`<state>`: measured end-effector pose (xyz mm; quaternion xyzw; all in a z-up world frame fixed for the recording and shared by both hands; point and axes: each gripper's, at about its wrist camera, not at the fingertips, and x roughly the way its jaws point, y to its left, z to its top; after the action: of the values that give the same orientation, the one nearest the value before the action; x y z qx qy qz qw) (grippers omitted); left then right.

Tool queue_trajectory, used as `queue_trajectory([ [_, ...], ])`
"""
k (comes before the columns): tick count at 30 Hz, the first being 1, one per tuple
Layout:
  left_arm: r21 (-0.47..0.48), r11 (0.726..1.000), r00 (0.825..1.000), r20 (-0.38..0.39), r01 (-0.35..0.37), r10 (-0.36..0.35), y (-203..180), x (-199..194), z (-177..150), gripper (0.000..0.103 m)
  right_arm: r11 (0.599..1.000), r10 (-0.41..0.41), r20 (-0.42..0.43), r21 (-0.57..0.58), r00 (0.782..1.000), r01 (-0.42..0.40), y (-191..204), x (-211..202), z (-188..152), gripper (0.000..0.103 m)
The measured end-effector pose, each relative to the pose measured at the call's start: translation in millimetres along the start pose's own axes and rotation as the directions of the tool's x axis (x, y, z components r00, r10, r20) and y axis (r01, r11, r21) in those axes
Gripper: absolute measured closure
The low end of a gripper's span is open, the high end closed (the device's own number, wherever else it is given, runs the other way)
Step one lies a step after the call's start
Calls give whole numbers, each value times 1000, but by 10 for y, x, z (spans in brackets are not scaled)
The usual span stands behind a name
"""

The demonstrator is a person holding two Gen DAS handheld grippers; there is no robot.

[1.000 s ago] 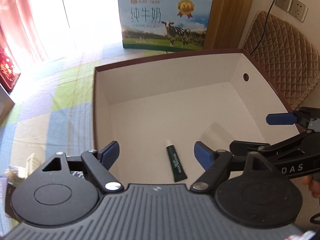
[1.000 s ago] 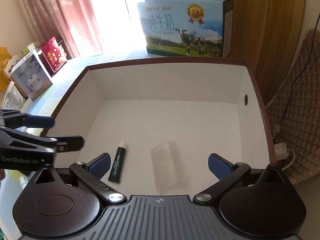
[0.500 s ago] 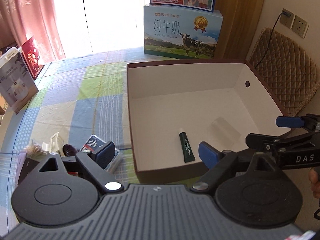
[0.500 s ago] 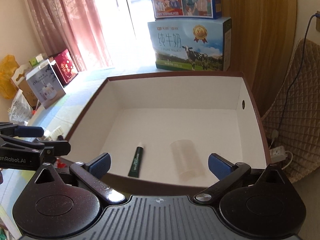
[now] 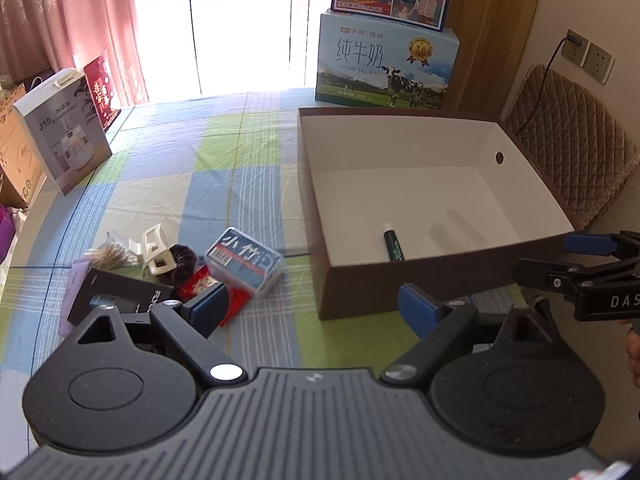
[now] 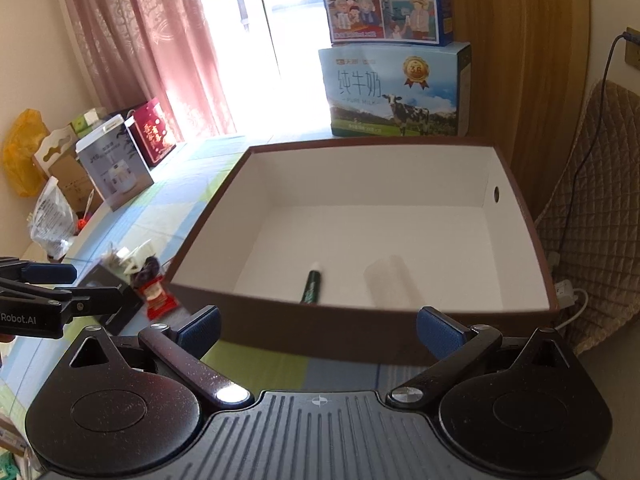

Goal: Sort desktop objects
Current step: 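Withdraw both open tools from the box back toward the objects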

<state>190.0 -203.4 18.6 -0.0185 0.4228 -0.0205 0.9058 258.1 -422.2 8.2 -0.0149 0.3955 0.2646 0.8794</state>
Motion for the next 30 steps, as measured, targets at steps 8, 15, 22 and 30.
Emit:
queue_trajectory([
  [8,30,999,999,-27,20,-19,286,-141,-186,14,1000,-6,-10,20,1000,6,353,-74,-193,2],
  [15,56,997,998,-46,47,-44,569,-245,-301,14,999,-9,-23,40,1000,10,696,-53,-314,2],
  [22,56,997,996,-80,45,-40,932,-291,-461,14,999,7,-53,48,999,-4,1042,56,-440,2],
  [30,47,998,993,-116,32,-26,1328,-301,-602,14,999,33,-86,44,996,-30,1451,217,-530,2],
])
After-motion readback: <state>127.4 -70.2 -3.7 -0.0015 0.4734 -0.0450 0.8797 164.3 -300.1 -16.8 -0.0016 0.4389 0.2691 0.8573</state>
